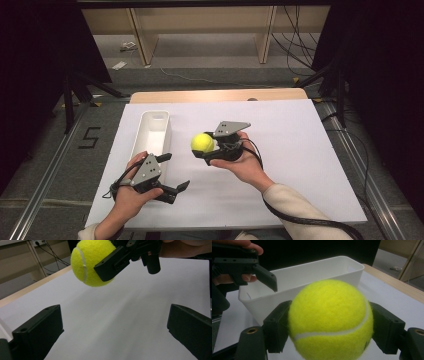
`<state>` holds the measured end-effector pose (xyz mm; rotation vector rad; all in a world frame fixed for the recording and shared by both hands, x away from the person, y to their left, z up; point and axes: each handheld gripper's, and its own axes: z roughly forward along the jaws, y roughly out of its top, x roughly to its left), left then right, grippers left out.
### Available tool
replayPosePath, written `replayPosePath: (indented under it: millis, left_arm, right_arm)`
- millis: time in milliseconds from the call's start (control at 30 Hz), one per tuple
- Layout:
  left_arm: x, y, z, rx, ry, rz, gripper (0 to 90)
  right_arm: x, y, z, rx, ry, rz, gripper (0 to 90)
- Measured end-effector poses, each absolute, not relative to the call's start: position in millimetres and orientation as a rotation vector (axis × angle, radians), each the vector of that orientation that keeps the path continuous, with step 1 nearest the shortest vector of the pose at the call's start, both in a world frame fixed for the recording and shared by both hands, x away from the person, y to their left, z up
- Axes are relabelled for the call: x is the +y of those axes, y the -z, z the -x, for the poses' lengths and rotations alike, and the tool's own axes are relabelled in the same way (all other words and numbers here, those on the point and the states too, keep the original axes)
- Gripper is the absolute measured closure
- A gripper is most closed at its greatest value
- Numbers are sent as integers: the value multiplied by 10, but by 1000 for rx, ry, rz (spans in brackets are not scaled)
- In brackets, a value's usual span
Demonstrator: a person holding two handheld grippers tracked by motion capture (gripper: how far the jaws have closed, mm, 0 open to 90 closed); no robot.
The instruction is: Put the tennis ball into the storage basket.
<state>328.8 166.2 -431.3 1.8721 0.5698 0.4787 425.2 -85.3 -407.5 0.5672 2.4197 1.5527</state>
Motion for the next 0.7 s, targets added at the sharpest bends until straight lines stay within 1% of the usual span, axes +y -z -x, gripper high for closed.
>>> replayPosePath:
  millis: [700]
  left_arm:
    - [1659,4314,-3286,568,-477,-1875,0]
  right_arm:
    - [-816,4068,-4276,2416,-1558,-564,263]
